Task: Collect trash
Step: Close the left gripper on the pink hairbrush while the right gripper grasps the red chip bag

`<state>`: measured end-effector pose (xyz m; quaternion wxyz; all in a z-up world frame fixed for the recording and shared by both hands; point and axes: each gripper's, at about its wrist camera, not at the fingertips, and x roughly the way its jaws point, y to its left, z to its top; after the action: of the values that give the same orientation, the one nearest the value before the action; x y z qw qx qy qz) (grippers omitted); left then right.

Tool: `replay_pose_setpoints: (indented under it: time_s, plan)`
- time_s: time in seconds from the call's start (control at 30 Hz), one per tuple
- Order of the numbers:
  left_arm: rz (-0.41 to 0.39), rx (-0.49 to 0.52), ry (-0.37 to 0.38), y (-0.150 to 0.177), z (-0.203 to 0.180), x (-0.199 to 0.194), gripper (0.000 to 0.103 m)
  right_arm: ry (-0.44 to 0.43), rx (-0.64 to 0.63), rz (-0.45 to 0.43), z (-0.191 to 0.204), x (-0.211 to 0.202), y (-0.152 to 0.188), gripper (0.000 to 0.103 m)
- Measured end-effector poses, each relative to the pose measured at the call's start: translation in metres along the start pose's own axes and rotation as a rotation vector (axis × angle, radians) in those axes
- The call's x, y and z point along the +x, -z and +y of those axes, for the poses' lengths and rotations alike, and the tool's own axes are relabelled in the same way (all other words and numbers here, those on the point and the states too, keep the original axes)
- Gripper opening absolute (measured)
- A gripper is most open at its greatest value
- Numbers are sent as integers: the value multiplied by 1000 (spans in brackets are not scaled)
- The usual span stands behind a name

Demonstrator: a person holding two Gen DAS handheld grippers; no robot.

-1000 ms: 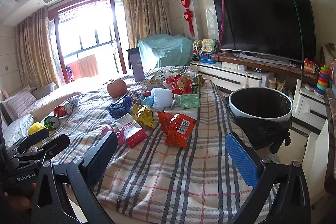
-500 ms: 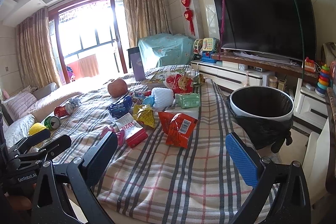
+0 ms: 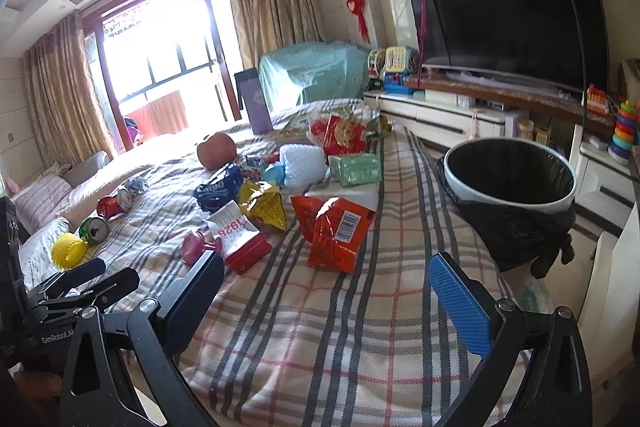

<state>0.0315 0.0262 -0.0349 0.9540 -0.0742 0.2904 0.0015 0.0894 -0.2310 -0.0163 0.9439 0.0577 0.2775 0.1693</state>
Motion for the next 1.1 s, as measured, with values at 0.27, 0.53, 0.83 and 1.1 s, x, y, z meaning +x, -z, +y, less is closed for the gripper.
replay_pose_setpoints:
  time_s: [0.27,0.53,0.83,1.1]
  plan:
    - [71,-18,15,-4,10,28,103,-17,24,83,-9,30,1,102]
    - [131,0,-7,-13,17,59,102,-29,59,148,-17,58,-4,97]
    - [216,92,19,-27,20,93,100,-46,87,211,-24,89,-9,88]
    - [260,187,51,-32,6,118,92,-65,123,263,-28,113,-10,64]
